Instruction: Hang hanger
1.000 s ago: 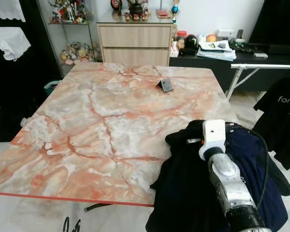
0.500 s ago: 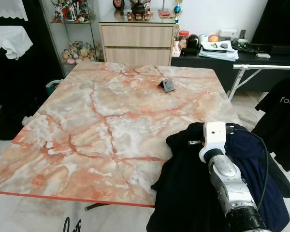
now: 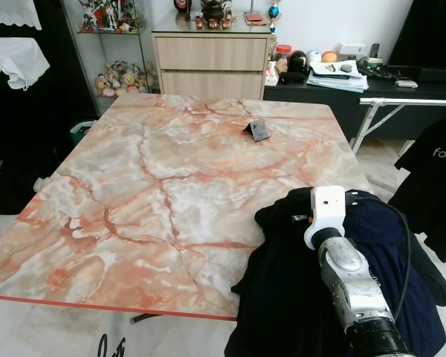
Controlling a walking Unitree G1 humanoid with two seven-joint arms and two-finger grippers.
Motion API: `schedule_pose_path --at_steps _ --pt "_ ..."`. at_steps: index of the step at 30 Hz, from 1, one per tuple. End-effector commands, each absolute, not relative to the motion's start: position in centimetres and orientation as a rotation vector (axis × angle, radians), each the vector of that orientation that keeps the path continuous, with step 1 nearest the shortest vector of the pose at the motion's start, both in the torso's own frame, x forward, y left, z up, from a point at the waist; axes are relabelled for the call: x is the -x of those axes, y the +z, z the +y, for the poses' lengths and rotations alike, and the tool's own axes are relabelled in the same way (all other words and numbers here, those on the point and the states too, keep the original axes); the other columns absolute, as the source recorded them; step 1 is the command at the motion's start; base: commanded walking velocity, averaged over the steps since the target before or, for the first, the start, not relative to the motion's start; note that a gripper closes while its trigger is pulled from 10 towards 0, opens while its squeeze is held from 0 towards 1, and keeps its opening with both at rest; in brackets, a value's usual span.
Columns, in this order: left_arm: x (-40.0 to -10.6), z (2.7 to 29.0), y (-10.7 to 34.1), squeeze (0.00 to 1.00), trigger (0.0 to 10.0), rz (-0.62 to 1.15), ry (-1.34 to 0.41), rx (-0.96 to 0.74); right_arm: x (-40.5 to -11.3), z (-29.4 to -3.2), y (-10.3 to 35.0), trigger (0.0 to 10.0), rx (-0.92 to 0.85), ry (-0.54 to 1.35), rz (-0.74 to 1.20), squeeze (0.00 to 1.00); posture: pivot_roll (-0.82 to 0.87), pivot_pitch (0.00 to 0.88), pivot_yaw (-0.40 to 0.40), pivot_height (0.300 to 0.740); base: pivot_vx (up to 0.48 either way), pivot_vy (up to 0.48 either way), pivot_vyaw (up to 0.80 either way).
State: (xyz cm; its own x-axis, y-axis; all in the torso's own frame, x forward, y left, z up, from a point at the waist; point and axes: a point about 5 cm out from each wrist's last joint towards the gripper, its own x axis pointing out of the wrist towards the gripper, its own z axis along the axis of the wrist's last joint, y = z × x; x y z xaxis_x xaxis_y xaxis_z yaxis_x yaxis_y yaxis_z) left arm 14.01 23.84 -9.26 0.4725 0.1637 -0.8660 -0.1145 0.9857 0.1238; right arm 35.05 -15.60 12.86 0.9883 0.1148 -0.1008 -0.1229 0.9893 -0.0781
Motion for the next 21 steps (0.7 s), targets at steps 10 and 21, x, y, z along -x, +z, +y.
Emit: schedule_pose_path --at_steps 10,21 --pt "-13.59 23.93 -9.4 0.0 10.0 1.089 0.163 -0.063 -34.35 -15.18 12.5 10.0 0.079 0.136 0.117 1.0 -0.07 0.05 0.014 0.74 0.0 0.0 0.0" --pt "-13.56 23.94 -9.41 0.0 10.0 1.09 0.163 -0.065 -33.99 -15.38 12.24 10.0 0.077 0.133 0.127 1.0 -0.07 0.048 0.014 0.74 0.0 0.0 0.0"
